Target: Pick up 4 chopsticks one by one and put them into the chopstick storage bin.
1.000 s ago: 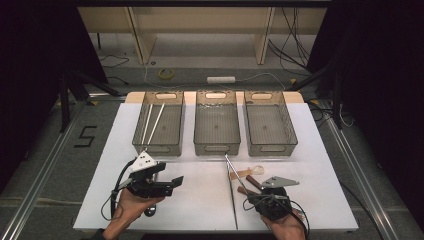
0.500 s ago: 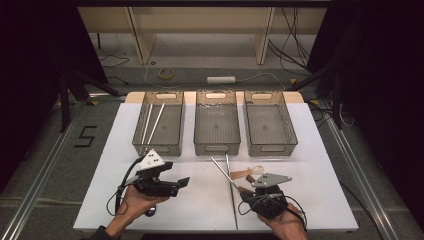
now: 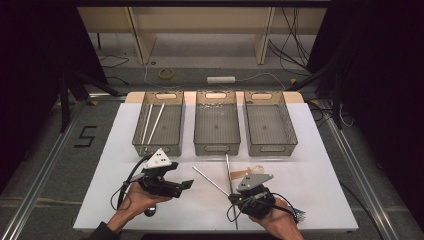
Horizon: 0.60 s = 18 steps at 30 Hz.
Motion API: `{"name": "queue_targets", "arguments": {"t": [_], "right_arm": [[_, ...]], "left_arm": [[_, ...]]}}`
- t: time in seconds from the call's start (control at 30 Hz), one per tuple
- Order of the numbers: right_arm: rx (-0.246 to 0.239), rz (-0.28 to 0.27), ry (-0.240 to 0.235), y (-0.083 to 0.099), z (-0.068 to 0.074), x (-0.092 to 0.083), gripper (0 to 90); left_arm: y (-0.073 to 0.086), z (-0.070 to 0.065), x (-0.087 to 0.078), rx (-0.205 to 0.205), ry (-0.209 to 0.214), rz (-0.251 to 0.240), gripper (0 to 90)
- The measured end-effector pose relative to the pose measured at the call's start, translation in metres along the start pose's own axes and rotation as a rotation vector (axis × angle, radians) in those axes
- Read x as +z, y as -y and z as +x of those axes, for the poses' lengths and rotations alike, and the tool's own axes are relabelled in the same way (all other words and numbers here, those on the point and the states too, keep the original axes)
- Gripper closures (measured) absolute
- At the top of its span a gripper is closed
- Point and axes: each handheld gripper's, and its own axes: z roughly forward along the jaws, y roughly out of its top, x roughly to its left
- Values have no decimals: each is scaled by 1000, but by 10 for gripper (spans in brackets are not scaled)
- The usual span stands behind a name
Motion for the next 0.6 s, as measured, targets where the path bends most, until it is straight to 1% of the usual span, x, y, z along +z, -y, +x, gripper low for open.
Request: {"name": "queue_targets", "arguments": {"t": [0.13,0.23,0.27,0.47,0.57,0.6], "right_arm": [[-24,25,-17,-2,0,2,869],[-51,41,-33,-4,1,5,869],[-56,46,-36,-4,2,5,869],[-116,72,-74,-9,9,10,869],[-142,89,-90,-13,10,11,869],[-149,92,-99,-14,11,11,868]], "left_arm": [[-1,-4,4,47,11,28,187],[-1,-8,6,94,3,55,187],[-1,-9,7,101,3,61,186],[1,-15,11,156,45,114,187],[2,-20,12,200,56,152,190],[3,-22,12,209,61,164,192]]}}
